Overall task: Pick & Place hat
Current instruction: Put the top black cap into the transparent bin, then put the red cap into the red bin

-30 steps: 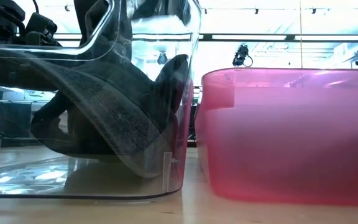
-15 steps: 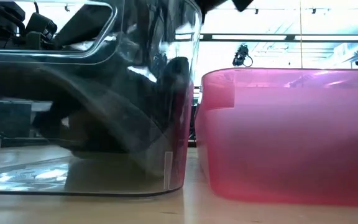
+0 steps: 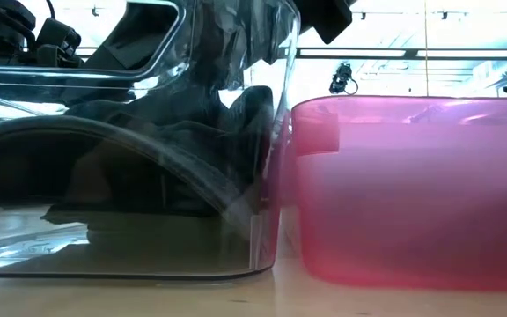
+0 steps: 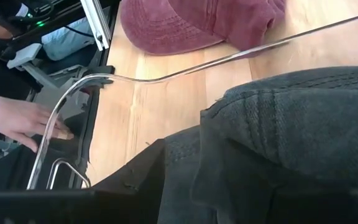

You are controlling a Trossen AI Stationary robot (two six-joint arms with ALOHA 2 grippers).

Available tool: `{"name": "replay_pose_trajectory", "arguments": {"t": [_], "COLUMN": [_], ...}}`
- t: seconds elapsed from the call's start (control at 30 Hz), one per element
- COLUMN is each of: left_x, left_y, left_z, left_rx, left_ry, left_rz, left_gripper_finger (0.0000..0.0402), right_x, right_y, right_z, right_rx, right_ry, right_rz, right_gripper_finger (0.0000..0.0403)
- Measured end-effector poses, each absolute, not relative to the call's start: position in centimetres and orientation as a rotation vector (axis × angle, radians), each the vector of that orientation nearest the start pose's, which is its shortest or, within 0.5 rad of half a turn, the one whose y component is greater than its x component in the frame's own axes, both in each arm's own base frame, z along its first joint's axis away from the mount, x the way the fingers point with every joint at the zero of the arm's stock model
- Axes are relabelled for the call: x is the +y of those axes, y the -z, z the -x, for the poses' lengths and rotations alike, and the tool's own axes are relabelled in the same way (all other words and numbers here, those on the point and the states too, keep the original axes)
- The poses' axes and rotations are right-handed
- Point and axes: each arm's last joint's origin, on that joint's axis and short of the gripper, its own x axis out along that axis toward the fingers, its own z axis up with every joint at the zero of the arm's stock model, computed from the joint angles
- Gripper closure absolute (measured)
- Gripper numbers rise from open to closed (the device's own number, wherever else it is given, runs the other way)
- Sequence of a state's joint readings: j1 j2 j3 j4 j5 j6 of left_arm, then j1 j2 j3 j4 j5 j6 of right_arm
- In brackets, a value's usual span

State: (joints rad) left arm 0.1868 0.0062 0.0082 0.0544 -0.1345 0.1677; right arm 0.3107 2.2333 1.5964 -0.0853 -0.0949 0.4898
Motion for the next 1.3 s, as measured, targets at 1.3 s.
{"name": "replay_pose_trajectory", "arguments": {"t": [1.3], "left_x": [2.2], "left_y": [-17.1], "left_z": [-9.5], "left_rx": [-0.029], "left_ry": [-0.325], "left_rz": [-0.168], "left_gripper_finger": [0.0268], "right_x": [14.3], "right_y": [-24.2], "right_z": [-43.0], "right_rx": [0.709], "right_ry": [-0.241], "right_rz": [-0.145], "right_gripper_finger": [0.0239]}}
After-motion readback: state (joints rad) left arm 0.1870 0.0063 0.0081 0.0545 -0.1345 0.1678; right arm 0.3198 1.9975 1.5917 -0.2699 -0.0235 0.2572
